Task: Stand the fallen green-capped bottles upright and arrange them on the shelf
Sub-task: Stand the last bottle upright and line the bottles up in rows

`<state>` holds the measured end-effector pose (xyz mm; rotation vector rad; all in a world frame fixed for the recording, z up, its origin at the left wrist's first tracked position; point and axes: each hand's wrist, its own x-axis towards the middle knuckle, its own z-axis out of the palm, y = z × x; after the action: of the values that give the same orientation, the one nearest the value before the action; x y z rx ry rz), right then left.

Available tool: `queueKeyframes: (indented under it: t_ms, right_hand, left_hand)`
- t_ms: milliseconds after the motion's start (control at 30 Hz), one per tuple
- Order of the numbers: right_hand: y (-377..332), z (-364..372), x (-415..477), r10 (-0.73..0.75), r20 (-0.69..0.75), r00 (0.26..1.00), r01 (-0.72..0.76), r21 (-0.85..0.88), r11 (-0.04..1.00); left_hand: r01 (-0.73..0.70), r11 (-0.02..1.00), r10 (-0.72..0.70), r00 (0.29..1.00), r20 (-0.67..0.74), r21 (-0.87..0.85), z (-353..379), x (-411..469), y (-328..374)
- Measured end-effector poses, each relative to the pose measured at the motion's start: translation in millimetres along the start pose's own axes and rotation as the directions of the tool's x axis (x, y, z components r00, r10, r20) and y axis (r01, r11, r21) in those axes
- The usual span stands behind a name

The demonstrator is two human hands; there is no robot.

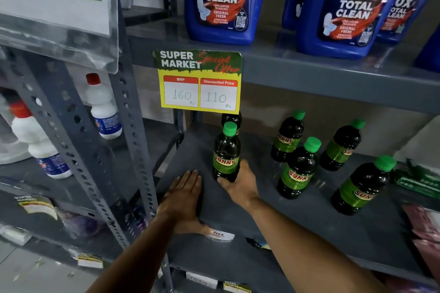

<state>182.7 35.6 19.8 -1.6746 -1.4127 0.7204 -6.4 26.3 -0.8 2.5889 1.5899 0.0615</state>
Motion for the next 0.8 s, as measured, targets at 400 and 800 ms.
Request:
queueKeyframes:
  t_ms: [400,800]
  right_hand:
    - [10,-6,-14,-0.037,0.028,0.999,0.038,-0.023,0.999]
    - [-7,-20,-11,-0.031,0.189,0.981,0.051,-0.106,0.993]
  left_hand:
    - [-0.017,1.000,0.016,1.000,-0.023,-0.026,-2,-3,3]
    - [-0.017,0.999,0.018,0.999,0.030,-0.034,-2,-1,-1]
